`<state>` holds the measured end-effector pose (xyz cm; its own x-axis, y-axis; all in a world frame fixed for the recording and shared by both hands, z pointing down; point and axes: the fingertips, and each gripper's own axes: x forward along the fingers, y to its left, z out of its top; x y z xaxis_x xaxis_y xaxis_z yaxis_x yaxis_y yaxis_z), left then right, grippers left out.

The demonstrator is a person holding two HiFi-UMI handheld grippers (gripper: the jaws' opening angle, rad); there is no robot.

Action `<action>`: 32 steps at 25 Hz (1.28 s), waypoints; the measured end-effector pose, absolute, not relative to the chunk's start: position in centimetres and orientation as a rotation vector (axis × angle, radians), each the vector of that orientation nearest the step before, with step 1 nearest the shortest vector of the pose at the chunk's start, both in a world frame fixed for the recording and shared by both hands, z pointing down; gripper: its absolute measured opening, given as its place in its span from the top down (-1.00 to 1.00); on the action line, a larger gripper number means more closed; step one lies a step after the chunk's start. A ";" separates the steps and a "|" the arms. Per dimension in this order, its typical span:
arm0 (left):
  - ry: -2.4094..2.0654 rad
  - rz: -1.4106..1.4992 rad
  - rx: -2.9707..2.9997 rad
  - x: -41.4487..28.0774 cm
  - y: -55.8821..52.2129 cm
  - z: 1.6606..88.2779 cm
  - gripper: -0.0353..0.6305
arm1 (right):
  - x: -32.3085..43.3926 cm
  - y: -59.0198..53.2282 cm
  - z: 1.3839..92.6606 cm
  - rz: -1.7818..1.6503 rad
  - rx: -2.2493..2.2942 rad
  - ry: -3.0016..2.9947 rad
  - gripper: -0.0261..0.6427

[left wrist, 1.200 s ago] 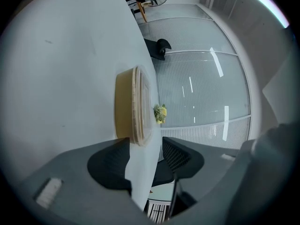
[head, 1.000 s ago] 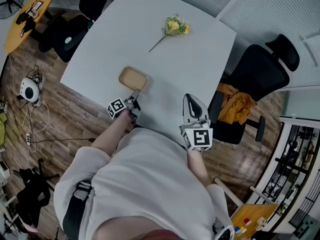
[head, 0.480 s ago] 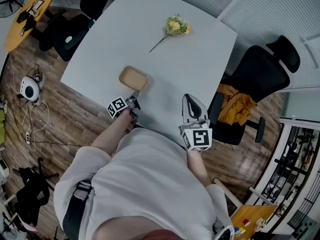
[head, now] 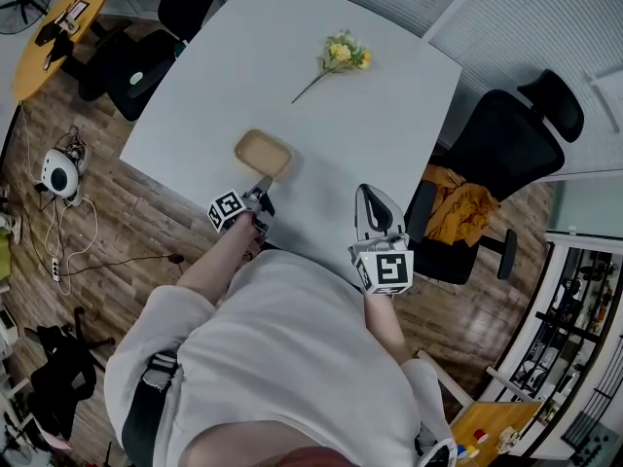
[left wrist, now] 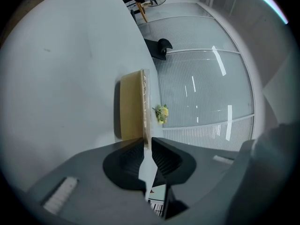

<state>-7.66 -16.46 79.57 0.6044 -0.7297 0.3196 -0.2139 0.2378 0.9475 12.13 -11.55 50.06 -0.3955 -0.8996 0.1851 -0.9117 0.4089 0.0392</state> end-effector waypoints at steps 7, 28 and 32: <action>-0.871 -0.499 1.361 -7.8 -16.6 78.0 0.73 | 12.2 -11.2 50.0 0.105 1.618 -2.493 0.90; -0.760 -0.581 1.602 -7.4 -18.7 71.1 0.87 | 11.2 -11.0 49.9 0.106 1.610 -2.511 0.90; -0.745 -0.569 1.675 -7.1 -18.8 69.8 0.87 | 11.6 -10.8 49.9 0.112 1.622 -2.505 0.90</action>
<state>-7.07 -18.81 69.80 0.6798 -0.7332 0.0179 -0.1762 -0.1395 0.9744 11.58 -10.82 49.90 -0.4014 -0.8999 0.1703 -0.9116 0.4106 0.0212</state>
